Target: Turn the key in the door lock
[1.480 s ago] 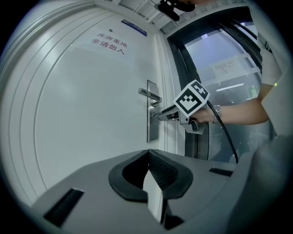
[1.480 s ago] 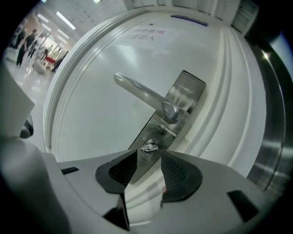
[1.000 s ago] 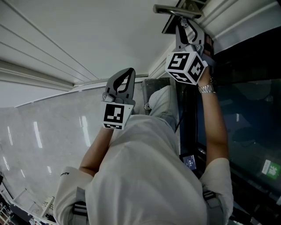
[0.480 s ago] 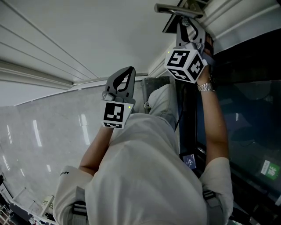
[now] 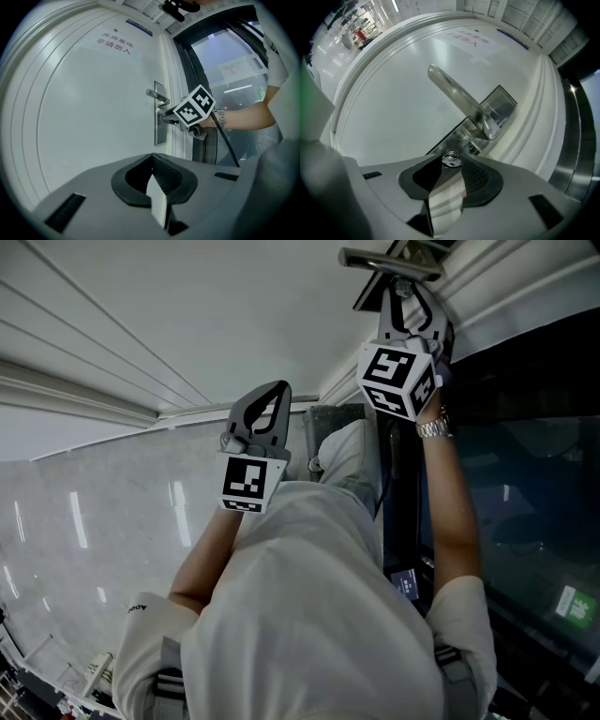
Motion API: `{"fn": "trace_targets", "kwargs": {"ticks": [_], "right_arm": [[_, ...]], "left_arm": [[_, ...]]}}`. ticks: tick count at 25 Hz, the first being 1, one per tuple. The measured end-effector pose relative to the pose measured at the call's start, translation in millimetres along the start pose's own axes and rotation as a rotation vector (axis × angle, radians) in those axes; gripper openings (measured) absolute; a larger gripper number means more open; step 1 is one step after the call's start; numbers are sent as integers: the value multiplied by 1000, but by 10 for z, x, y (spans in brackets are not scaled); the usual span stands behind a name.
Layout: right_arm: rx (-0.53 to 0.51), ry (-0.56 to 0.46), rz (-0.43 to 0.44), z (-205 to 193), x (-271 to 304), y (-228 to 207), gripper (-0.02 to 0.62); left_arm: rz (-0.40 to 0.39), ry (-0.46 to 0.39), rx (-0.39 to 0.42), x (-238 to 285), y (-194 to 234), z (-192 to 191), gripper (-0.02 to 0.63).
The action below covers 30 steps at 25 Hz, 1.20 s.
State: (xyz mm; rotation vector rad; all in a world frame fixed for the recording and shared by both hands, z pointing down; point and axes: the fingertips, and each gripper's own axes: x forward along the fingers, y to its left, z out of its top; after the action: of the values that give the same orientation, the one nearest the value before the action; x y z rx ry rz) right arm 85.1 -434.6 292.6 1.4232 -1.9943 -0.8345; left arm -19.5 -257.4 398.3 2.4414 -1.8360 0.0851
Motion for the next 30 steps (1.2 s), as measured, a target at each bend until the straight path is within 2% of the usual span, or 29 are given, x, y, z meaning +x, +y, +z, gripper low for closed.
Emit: {"fn": "trace_targets", "kwargs": {"ticks": [6,11,15,20,22,26,30], "right_arm": [[128,-24,-18,-58,-122,18,123],[324,-72,66,-91,-416,168,122],[516,-146,155,-38,-738,353,121],[842,-236,281,20,-1147,514,113],[926,-269,277,11,-1306,535,55],[931,-279,248,-48,-1472,664,6],[958,-223,319,-193,-1504,852,5]], "left_arm": [[25,17,-4,-45,105,-58,9],[42,33,-7,-88,117,-120,9],[59,46,-10,-135,144,-170,9],[79,76,-5,-200,147,-249,9],[86,92,-6,-247,150,-299,9],[103,95,-20,-332,172,-356,9],[98,57,-8,-288,87,-247,9]]}}
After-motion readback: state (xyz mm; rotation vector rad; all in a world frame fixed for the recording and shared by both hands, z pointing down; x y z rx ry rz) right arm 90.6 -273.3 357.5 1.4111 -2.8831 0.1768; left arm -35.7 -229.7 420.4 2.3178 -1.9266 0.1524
